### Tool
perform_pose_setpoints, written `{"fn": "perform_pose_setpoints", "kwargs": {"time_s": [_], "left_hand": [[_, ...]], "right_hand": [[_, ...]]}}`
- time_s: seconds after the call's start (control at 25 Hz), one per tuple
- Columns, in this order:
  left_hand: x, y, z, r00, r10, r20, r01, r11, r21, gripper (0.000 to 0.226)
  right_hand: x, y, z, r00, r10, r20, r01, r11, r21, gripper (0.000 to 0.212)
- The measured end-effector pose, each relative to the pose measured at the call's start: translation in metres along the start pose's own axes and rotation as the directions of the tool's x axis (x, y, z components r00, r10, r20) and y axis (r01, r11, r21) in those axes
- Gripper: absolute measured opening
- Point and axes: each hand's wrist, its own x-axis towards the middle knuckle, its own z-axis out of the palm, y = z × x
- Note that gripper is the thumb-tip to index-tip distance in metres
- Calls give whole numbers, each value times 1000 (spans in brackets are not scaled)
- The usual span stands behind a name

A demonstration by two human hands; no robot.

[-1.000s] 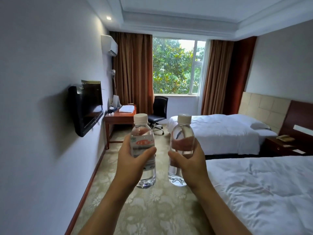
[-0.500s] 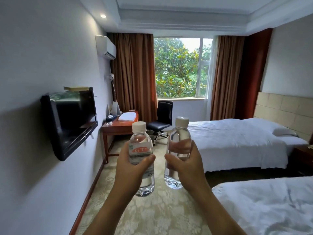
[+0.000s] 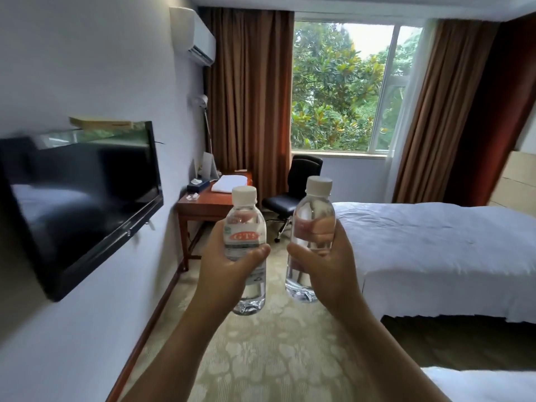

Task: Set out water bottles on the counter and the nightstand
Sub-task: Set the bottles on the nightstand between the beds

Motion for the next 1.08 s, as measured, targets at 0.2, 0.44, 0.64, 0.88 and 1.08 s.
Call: {"fn": "perform_pose_setpoints", "kwargs": {"time_s": [0.2, 0.44, 0.64, 0.88, 1.08], "left_hand": [[143, -95, 28, 997, -23, 71, 27, 999, -42, 44], [304, -162, 88, 993, -16, 113, 28, 995, -100, 51], [402, -229, 150, 983, 7, 183, 11, 995, -98, 49], [518, -295, 240, 972, 58, 228, -38, 995, -92, 40], [602, -329, 325, 961, 56, 270, -10, 986, -168, 44]], "right_hand": [[131, 75, 31, 999, -36, 6, 36, 998, -45, 35], [282, 132, 16, 991, -30, -134, 22, 998, -59, 37], [389, 205, -17, 977, -29, -212, 6, 994, -110, 39], [519, 287, -61, 972, -56, -230, 12, 982, -187, 40], [610, 322, -117, 947, -86, -310, 4, 967, -256, 39]]}}
